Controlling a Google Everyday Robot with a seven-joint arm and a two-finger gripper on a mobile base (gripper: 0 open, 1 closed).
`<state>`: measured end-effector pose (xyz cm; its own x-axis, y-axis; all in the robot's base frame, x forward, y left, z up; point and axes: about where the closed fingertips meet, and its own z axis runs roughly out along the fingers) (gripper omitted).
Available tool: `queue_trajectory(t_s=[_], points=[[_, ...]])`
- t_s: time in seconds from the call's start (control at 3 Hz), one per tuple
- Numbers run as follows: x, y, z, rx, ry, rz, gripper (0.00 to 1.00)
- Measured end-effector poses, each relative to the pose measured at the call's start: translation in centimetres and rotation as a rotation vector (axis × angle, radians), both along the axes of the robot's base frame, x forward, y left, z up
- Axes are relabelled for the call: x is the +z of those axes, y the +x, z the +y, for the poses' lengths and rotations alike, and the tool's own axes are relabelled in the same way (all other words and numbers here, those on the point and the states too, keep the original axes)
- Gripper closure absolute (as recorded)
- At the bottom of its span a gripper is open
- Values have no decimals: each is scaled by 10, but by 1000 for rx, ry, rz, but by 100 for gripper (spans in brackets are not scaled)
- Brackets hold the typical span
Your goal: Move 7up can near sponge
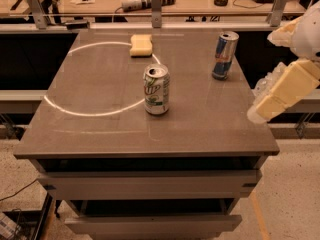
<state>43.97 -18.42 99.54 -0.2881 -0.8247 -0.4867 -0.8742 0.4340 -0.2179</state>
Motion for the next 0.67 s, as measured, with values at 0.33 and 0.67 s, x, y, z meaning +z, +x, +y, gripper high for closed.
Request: queue_trajectory(t_s=[0.33, 0.67], points=[[1, 7, 26, -51, 200, -8, 0], [-4, 24, 60, -35, 339, -35, 0]])
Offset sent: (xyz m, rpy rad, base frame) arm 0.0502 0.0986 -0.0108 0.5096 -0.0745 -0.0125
